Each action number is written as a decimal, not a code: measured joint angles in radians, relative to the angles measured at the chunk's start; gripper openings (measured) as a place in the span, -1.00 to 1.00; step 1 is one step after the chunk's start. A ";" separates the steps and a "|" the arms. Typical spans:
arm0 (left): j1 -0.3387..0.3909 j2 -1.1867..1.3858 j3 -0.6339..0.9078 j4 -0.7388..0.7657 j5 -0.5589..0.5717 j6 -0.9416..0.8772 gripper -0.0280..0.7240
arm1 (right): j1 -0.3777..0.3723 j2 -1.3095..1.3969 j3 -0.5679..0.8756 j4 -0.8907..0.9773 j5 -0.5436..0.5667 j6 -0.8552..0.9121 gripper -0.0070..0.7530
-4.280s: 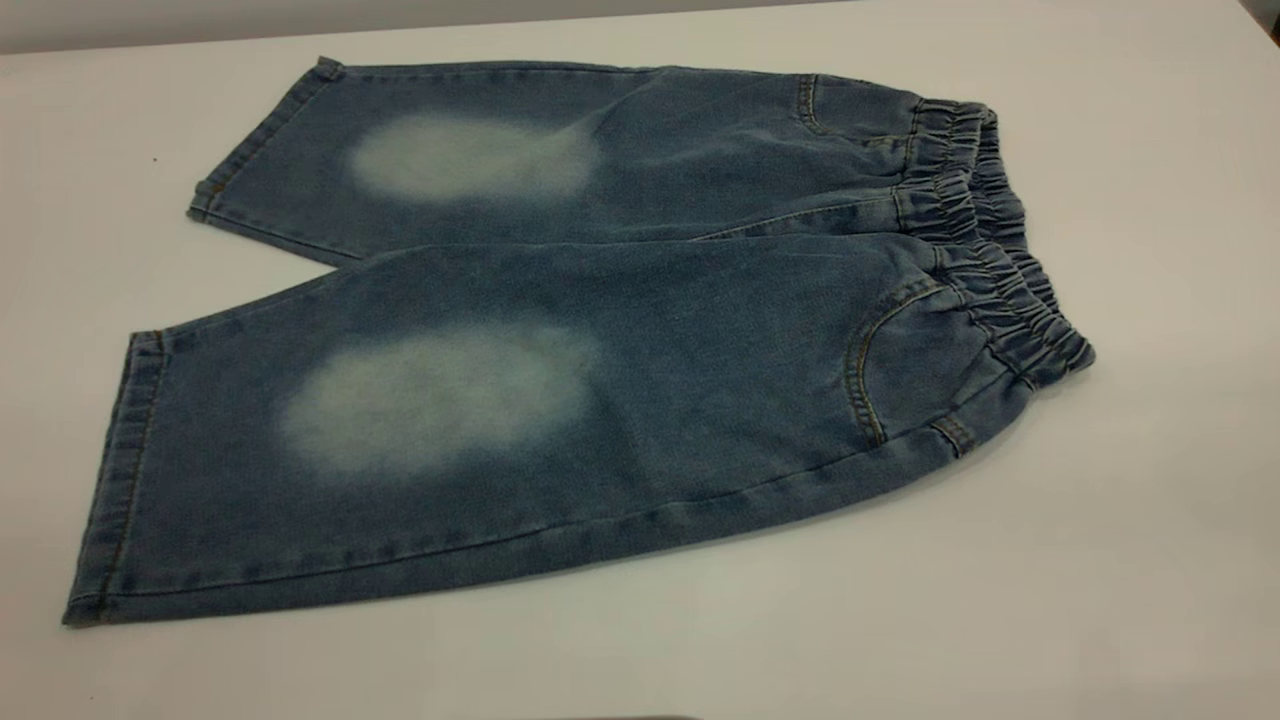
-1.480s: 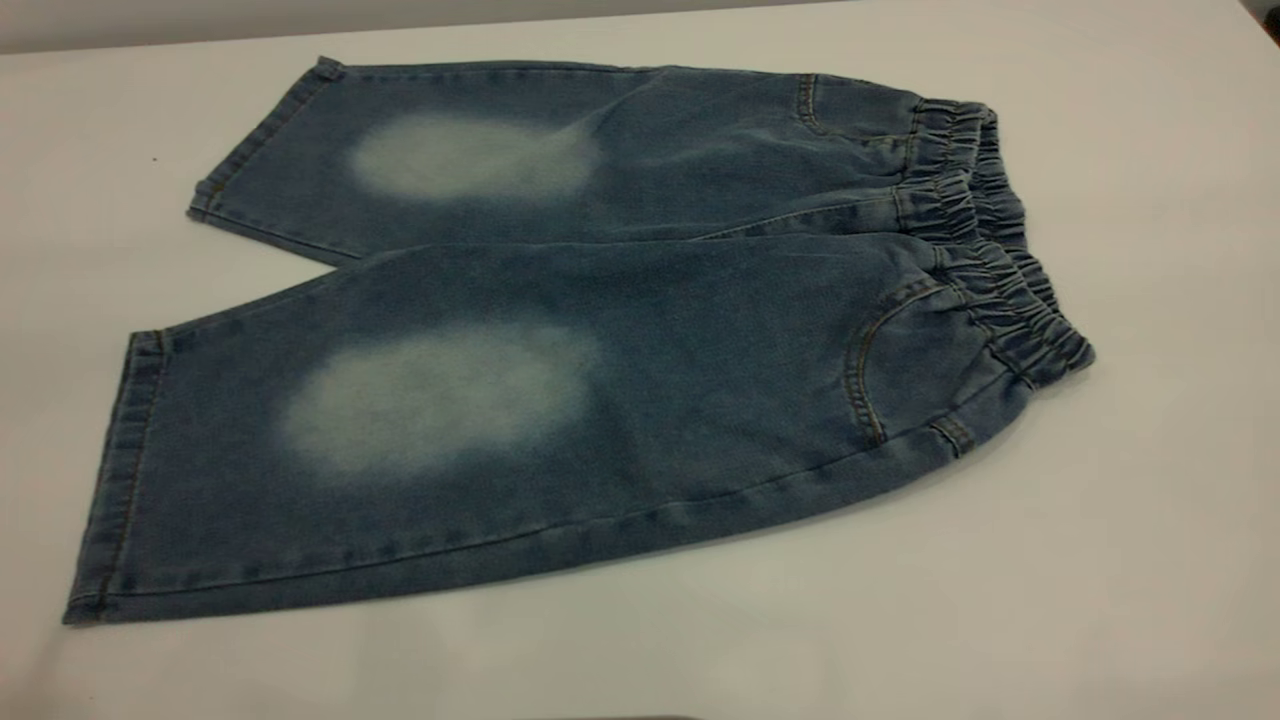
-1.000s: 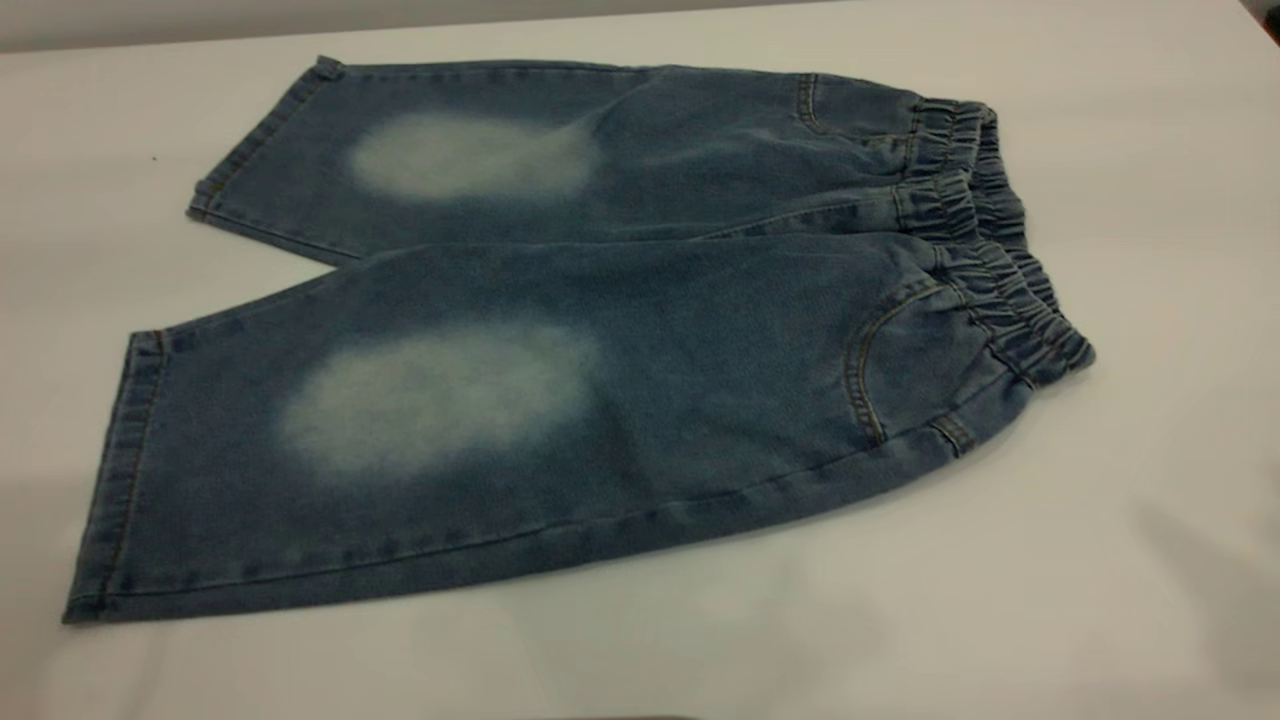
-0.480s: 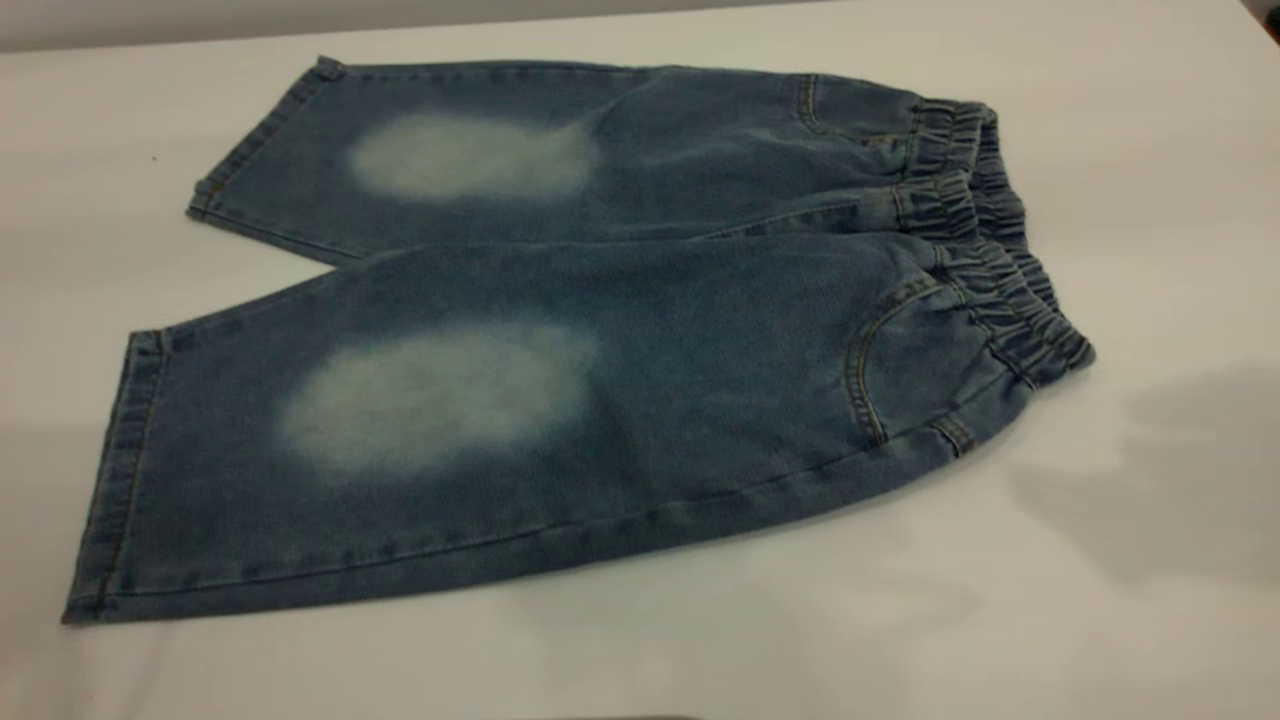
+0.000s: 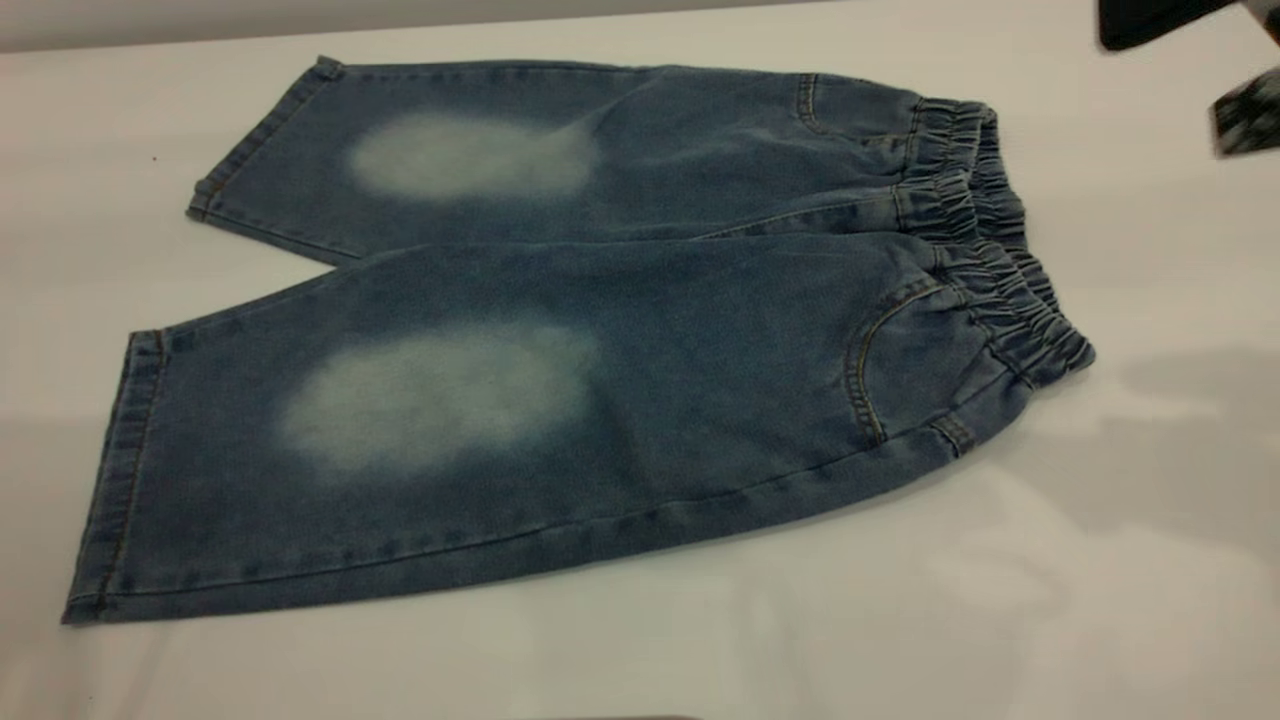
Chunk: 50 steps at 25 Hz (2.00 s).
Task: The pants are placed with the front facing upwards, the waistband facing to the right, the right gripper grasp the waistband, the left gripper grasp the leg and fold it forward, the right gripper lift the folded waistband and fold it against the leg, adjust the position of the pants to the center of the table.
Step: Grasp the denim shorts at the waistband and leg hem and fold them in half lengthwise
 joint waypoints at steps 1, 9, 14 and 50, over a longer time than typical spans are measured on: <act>0.000 0.000 0.000 0.000 -0.004 0.004 0.36 | 0.000 0.041 0.000 0.028 -0.005 -0.030 0.51; 0.000 0.018 -0.001 -0.001 -0.015 0.074 0.36 | 0.000 0.329 -0.001 0.229 -0.024 -0.226 0.51; 0.000 0.063 -0.001 -0.002 -0.016 0.076 0.36 | 0.000 0.468 -0.003 0.340 -0.037 -0.360 0.51; 0.000 0.071 -0.001 -0.042 0.005 0.081 0.36 | -0.133 0.865 -0.120 0.610 0.216 -0.738 -0.51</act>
